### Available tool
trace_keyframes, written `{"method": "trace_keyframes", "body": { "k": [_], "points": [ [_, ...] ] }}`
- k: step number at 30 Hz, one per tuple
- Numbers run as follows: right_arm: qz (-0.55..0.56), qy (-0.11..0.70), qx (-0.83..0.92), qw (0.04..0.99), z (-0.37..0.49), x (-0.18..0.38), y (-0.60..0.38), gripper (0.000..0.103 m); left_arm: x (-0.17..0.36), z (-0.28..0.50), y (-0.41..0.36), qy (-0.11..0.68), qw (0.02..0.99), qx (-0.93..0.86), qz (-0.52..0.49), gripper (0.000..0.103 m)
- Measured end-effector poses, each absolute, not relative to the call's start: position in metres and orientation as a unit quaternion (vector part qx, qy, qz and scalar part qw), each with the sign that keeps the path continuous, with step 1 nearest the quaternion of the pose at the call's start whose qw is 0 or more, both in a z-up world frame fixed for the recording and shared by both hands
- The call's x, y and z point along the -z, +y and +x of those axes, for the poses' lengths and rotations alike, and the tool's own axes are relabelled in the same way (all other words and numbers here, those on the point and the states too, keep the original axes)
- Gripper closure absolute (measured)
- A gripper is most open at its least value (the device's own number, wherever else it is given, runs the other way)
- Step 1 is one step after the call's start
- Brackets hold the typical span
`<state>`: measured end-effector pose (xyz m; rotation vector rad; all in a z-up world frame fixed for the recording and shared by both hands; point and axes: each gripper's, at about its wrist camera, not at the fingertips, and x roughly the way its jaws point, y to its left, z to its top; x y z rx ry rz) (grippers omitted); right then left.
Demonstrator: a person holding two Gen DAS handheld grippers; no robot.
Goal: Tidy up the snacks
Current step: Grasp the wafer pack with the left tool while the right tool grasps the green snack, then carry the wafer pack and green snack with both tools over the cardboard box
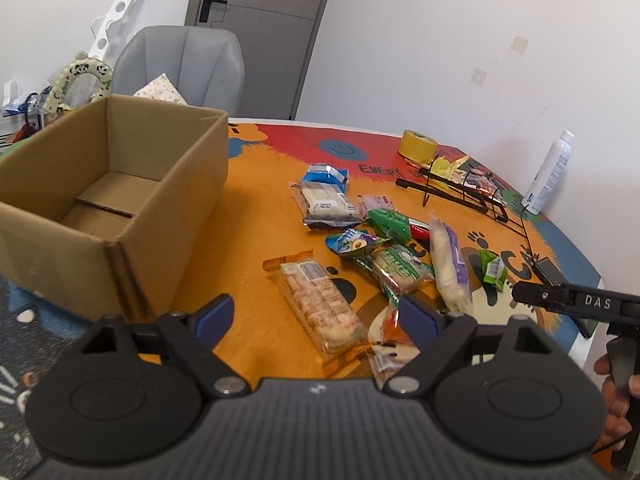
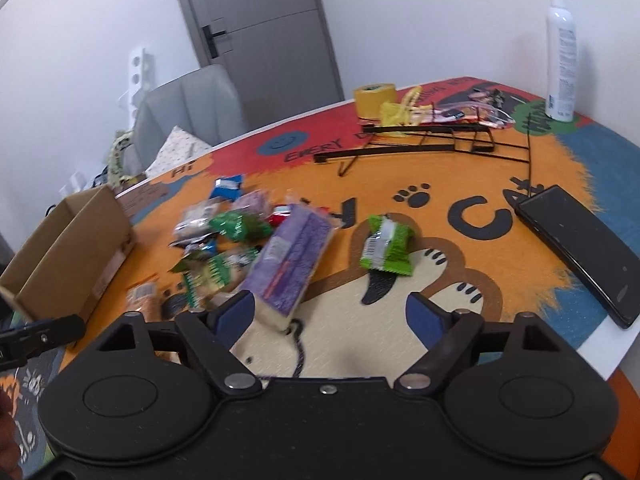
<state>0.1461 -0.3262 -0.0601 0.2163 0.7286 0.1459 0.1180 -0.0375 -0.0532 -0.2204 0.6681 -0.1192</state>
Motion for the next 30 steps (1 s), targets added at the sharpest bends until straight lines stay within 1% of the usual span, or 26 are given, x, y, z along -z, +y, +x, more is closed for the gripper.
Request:
{"method": "trace_keyframes", "body": {
  "k": [4, 6, 8, 14, 20, 22, 24, 30],
  "points": [
    [0.102, 0.352, -0.049, 0.929, 0.159, 0.066, -0.329, 0.028, 0.062, 0.134, -0.04, 0.338, 0.934, 0.057, -0.102, 0.024],
    [0.101, 0.353, -0.042, 0.929, 0.165, 0.071, -0.33, 0.029, 0.067, 0.142, -0.041, 0.342, 0.933, 0.054, -0.101, 0.025],
    [0.099, 0.357, -0.037, 0.928, 0.171, 0.076, -0.33, 0.033, 0.071, 0.151, -0.044, 0.348, 0.931, 0.052, -0.098, 0.025],
    [0.087, 0.359, -0.02, 0.929, 0.185, 0.085, -0.329, 0.034, 0.083, 0.169, -0.053, 0.355, 0.931, 0.033, -0.075, 0.026],
    [0.08, 0.362, -0.013, 0.929, 0.197, 0.092, -0.327, 0.034, 0.095, 0.183, -0.06, 0.368, 0.928, 0.014, -0.057, 0.045],
    [0.082, 0.361, -0.012, 0.929, 0.199, 0.094, -0.328, 0.034, 0.095, 0.186, -0.062, 0.366, 0.93, 0.002, -0.044, 0.06],
    [0.077, 0.359, -0.009, 0.93, 0.202, 0.095, -0.327, 0.034, 0.096, 0.188, -0.061, 0.362, 0.931, -0.008, -0.044, 0.069],
    [0.07, 0.354, 0.002, 0.933, 0.212, 0.098, -0.327, 0.034, 0.094, 0.193, -0.057, 0.346, 0.936, -0.018, -0.056, 0.069]
  ]
}}
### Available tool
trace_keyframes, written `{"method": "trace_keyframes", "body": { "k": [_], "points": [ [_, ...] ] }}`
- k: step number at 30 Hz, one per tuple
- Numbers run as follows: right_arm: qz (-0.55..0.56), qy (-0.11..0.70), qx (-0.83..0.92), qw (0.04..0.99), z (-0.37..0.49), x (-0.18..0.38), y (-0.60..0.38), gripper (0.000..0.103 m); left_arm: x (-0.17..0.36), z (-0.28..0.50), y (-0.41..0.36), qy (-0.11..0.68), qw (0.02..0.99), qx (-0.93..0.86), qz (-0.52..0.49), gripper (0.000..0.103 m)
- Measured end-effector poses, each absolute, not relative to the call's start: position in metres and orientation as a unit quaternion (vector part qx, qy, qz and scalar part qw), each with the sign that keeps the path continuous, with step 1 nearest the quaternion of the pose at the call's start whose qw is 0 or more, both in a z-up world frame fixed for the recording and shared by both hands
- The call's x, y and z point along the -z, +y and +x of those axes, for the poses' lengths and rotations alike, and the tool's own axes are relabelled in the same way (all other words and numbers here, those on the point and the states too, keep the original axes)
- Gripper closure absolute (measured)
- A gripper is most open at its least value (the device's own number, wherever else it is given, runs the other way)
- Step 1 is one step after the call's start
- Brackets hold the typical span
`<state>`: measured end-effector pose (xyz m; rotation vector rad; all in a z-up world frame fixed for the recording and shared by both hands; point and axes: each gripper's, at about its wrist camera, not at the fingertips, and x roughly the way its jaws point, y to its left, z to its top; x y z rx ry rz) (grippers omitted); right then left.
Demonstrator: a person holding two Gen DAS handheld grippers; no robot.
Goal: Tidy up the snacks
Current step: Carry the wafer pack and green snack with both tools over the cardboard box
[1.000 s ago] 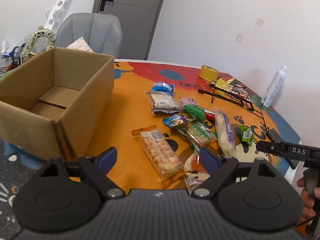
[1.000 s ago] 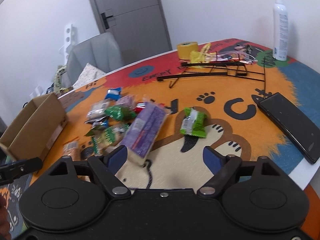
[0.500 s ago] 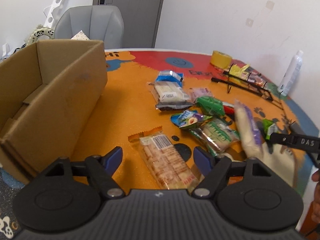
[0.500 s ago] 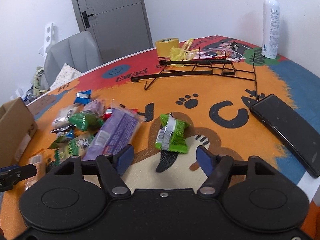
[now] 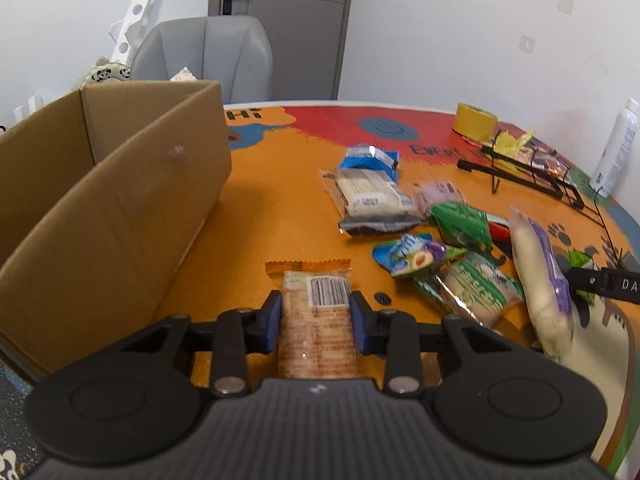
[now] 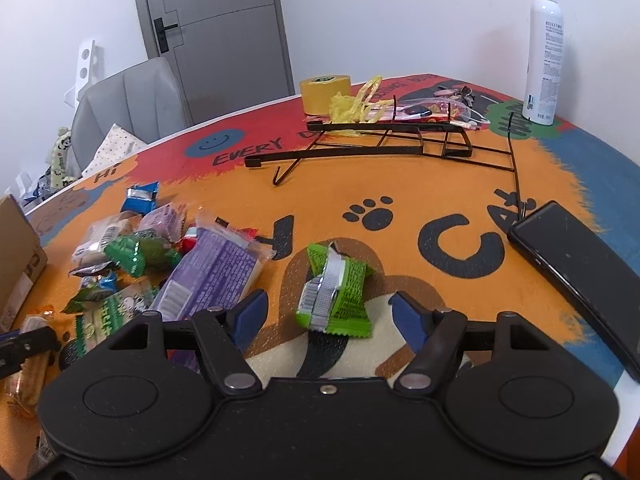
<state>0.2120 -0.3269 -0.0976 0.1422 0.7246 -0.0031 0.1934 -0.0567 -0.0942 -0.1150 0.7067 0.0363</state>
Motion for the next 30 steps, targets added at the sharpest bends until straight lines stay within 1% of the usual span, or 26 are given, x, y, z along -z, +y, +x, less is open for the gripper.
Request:
{"method": "trace_keyframes", "body": {
  "k": [7, 8, 9, 10, 11, 12, 15, 19, 30],
  "points": [
    [0.074, 0.351, 0.017, 0.933, 0.226, 0.104, -0.335, 0.034, 0.086, 0.197, -0.059, 0.322, 0.945, -0.021, -0.048, 0.069],
    [0.075, 0.351, 0.017, 0.933, 0.227, 0.105, -0.336, 0.036, 0.085, 0.197, -0.058, 0.319, 0.946, -0.021, -0.048, 0.069],
    [0.071, 0.347, 0.018, 0.935, 0.227, 0.105, -0.336, 0.039, 0.084, 0.196, -0.058, 0.316, 0.948, -0.02, -0.048, 0.069],
    [0.066, 0.347, 0.02, 0.935, 0.226, 0.105, -0.336, 0.048, 0.083, 0.195, -0.058, 0.313, 0.948, -0.019, -0.048, 0.069],
    [0.066, 0.346, 0.021, 0.936, 0.225, 0.105, -0.337, 0.064, 0.082, 0.193, -0.057, 0.311, 0.949, -0.017, -0.049, 0.069],
    [0.071, 0.345, 0.017, 0.936, 0.224, 0.104, -0.339, 0.071, 0.08, 0.192, -0.055, 0.31, 0.949, -0.013, -0.052, 0.069],
    [0.095, 0.34, 0.006, 0.936, 0.219, 0.102, -0.347, 0.071, 0.074, 0.188, -0.052, 0.304, 0.951, -0.005, -0.061, 0.069],
    [0.1, 0.327, -0.005, 0.94, 0.209, 0.092, -0.344, 0.072, 0.065, 0.178, -0.047, 0.293, 0.954, 0.007, -0.064, 0.069],
    [0.082, 0.291, -0.065, 0.951, 0.184, 0.052, -0.3, 0.072, 0.03, 0.151, -0.034, 0.26, 0.963, 0.019, -0.071, 0.069]
  ]
}}
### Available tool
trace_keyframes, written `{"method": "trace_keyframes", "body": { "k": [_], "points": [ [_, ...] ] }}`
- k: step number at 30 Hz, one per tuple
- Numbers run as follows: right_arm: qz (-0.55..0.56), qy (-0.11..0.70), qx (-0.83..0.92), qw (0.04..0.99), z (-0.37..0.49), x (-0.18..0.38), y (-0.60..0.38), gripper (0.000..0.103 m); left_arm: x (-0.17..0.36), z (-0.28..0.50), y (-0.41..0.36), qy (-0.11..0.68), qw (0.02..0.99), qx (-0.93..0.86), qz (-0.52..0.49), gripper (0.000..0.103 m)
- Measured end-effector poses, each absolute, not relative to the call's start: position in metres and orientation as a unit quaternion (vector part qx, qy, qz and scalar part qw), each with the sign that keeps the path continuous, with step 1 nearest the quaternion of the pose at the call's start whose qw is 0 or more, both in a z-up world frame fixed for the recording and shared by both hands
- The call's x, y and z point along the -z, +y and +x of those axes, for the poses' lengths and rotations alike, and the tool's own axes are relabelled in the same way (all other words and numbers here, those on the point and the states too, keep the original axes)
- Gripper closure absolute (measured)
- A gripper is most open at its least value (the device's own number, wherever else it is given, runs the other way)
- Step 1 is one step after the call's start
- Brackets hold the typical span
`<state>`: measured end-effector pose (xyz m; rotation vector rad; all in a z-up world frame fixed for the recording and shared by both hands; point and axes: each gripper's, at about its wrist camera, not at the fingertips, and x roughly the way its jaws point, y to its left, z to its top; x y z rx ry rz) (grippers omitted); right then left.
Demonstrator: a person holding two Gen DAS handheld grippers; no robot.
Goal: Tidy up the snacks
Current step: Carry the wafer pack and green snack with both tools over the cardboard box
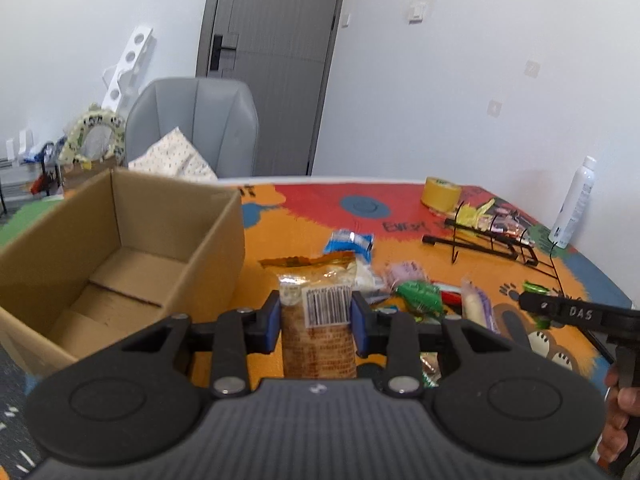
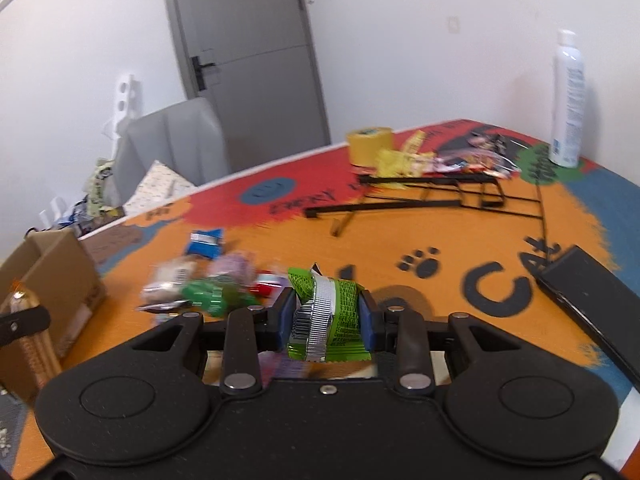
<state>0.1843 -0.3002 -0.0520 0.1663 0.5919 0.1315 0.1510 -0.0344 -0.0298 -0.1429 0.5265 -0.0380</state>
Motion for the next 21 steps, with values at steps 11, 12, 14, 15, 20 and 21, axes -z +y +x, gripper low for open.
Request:
{"method": "trace_keyframes", "body": {
  "k": [11, 12, 14, 15, 20, 21],
  "points": [
    [0.054, 0.257, -0.126, 0.957, 0.154, 0.019, -0.249, 0.072, -0.002, 0.122, -0.025, 0.228, 0.971, 0.012, -0.068, 0.069],
    [0.051, 0.253, -0.132, 0.957, 0.151, 0.016, -0.245, 0.072, -0.005, 0.119, -0.023, 0.223, 0.972, 0.01, -0.068, 0.069],
    [0.048, 0.245, -0.144, 0.957, 0.146, 0.01, -0.236, 0.072, -0.011, 0.113, -0.017, 0.215, 0.974, 0.003, -0.072, 0.069],
    [0.048, 0.243, -0.149, 0.957, 0.145, 0.007, -0.232, 0.072, -0.015, 0.111, -0.014, 0.211, 0.975, 0.0, -0.072, 0.069],
    [0.045, 0.225, -0.175, 0.957, 0.139, -0.007, -0.214, 0.072, -0.028, 0.103, -0.004, 0.199, 0.978, -0.013, -0.065, 0.069],
    [0.044, 0.223, -0.18, 0.957, 0.139, -0.009, -0.211, 0.072, -0.031, 0.102, -0.002, 0.198, 0.978, -0.015, -0.064, 0.069]
  ]
}}
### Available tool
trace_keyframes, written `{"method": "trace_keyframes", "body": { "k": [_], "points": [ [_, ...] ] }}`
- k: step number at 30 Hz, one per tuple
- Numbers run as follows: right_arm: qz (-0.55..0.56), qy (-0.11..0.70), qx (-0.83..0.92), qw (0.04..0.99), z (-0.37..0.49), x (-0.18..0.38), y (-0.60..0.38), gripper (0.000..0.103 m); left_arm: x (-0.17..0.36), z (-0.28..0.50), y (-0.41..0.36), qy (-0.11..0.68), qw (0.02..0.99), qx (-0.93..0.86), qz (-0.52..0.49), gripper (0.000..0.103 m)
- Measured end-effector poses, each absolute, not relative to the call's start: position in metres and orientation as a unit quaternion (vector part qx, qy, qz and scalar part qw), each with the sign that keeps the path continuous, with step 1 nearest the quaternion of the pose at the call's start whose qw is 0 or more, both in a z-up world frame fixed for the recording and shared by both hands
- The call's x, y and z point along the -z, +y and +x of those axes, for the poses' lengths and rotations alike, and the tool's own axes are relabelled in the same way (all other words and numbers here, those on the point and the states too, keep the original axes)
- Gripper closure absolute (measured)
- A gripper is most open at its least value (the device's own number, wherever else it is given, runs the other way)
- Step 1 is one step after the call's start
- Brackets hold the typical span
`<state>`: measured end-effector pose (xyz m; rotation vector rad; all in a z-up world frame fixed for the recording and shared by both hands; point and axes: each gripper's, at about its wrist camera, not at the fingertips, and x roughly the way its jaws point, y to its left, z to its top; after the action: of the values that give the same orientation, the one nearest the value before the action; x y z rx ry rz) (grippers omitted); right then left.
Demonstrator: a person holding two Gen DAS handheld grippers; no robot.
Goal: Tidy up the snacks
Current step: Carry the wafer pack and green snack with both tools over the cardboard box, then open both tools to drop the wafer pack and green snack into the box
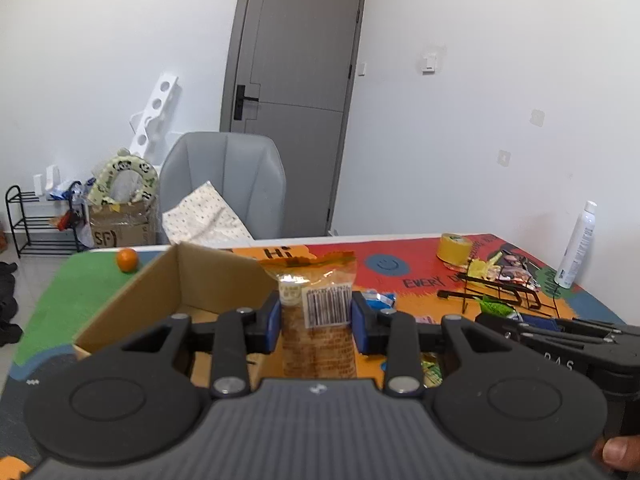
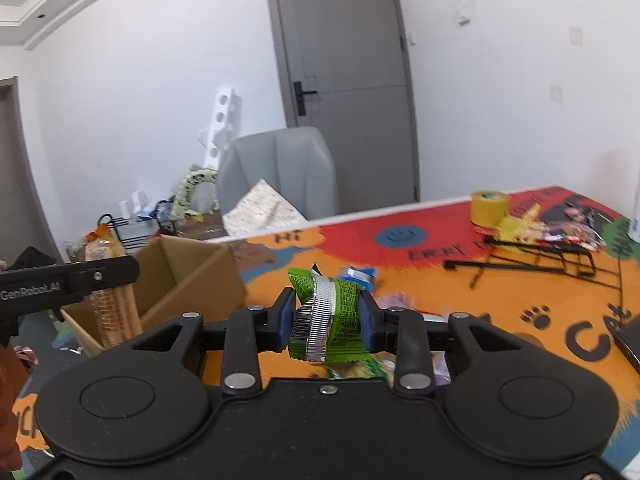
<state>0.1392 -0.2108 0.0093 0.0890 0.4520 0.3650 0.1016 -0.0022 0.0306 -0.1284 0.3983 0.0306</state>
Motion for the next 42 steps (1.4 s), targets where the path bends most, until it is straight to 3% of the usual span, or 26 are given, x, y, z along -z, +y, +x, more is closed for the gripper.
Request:
{"method": "trace_keyframes", "body": {
  "k": [21, 35, 42],
  "points": [
    [0.049, 0.222, -0.281, 0.932, 0.154, -0.039, -0.137, 0.072, -0.063, 0.091, 0.075, 0.171, 0.98, -0.092, -0.052, 0.069],
    [0.037, 0.236, -0.295, 0.925, 0.162, -0.044, -0.102, 0.071, -0.037, 0.131, 0.111, 0.215, 0.969, -0.099, -0.071, 0.069],
    [0.036, 0.252, -0.3, 0.919, 0.171, -0.038, -0.086, 0.071, -0.03, 0.137, 0.119, 0.224, 0.965, -0.112, -0.073, 0.057]
  ]
}}
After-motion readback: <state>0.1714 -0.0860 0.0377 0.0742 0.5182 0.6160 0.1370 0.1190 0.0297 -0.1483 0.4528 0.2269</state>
